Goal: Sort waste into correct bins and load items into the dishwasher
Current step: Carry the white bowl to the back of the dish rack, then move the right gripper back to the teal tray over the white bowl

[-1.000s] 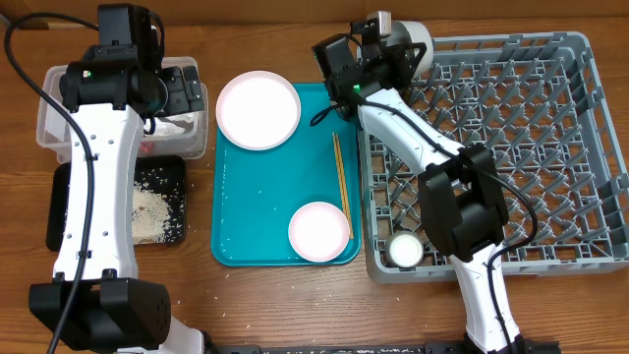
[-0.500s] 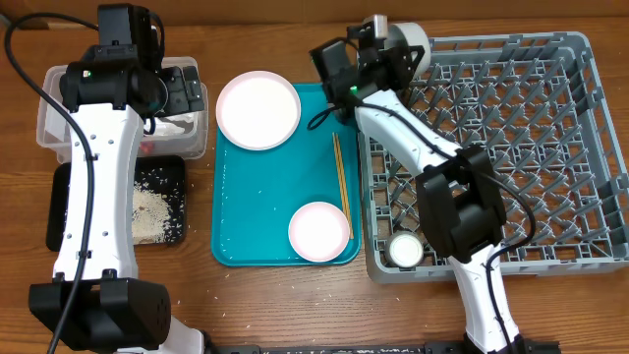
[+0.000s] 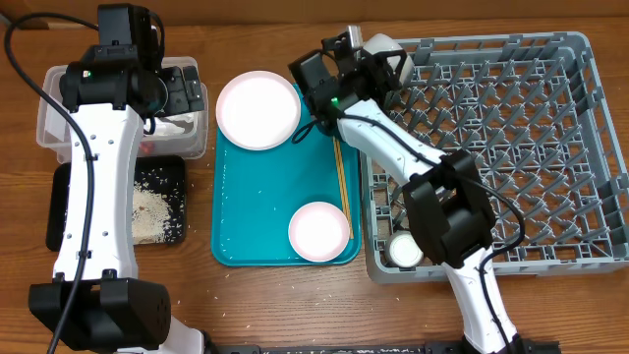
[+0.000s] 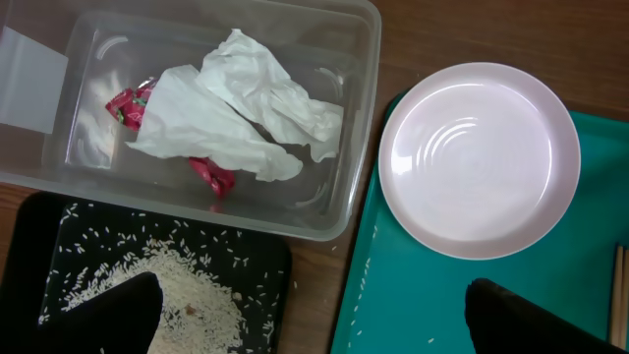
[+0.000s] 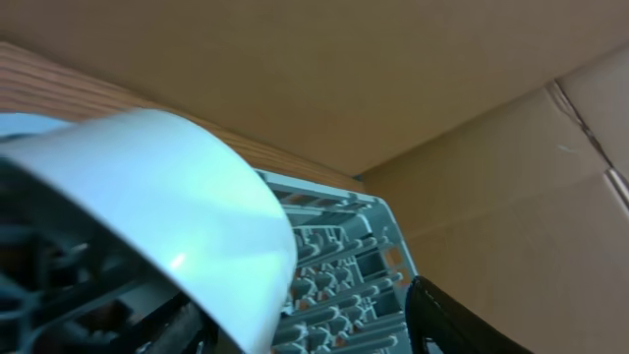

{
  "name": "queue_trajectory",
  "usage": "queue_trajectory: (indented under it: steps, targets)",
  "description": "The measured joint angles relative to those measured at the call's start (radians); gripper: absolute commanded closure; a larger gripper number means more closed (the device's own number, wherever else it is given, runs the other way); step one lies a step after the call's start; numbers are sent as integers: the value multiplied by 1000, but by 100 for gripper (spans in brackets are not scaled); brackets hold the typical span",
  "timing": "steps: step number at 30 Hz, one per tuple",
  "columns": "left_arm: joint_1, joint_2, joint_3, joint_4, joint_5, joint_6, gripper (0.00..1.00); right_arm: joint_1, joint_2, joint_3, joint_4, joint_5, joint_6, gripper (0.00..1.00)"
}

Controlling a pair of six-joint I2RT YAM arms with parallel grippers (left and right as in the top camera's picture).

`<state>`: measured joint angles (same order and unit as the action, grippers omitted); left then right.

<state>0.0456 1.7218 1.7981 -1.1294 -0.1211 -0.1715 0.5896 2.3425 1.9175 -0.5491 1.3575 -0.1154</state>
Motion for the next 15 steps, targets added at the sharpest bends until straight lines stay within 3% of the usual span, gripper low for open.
queue_trajectory:
  steps: [15]
  targets:
    - [0, 0, 0, 0, 0, 0, 0, 110, 3, 81, 1, -189, 10, 17]
